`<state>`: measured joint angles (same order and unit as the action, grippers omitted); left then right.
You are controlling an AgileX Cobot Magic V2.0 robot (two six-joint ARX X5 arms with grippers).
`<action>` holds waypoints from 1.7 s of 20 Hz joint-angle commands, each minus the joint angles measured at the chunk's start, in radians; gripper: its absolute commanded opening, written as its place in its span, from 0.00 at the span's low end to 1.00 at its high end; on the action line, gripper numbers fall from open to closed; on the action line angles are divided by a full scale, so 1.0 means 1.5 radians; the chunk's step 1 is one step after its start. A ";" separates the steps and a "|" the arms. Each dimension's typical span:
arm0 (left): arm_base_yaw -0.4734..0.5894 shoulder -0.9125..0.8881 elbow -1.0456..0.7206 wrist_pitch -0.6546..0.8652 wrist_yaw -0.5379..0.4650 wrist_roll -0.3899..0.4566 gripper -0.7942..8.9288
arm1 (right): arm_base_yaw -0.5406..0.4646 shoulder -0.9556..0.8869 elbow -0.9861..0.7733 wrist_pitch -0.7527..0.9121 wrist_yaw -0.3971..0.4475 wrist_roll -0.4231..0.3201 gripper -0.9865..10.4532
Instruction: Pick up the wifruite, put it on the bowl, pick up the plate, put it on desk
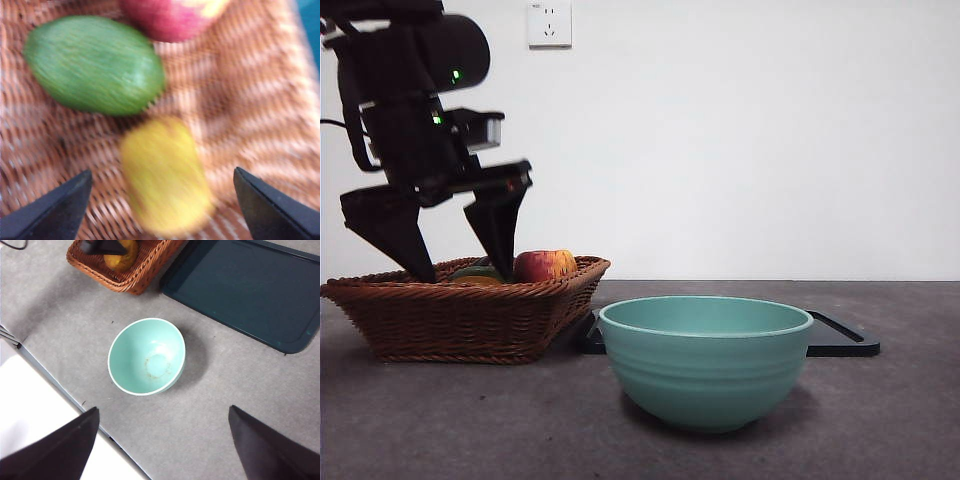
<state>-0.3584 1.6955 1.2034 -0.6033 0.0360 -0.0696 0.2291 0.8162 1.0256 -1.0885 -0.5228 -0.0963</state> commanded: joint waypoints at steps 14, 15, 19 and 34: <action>-0.010 -0.008 0.021 -0.018 -0.007 -0.017 0.24 | 0.004 0.004 0.013 0.007 -0.001 0.007 0.45; -0.017 -0.039 0.021 -0.025 -0.007 -0.017 0.24 | 0.004 0.004 0.013 0.007 -0.001 0.007 0.45; -0.098 -0.189 0.021 -0.039 0.036 -0.040 0.24 | 0.004 0.004 0.013 0.007 0.000 0.007 0.45; -0.384 0.010 0.021 0.056 0.019 -0.030 0.24 | 0.004 0.004 0.013 0.007 -0.001 0.007 0.45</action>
<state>-0.9230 1.6894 1.2194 -0.5293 0.0727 -0.1333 0.2291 0.8162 1.0256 -1.0874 -0.5228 -0.0963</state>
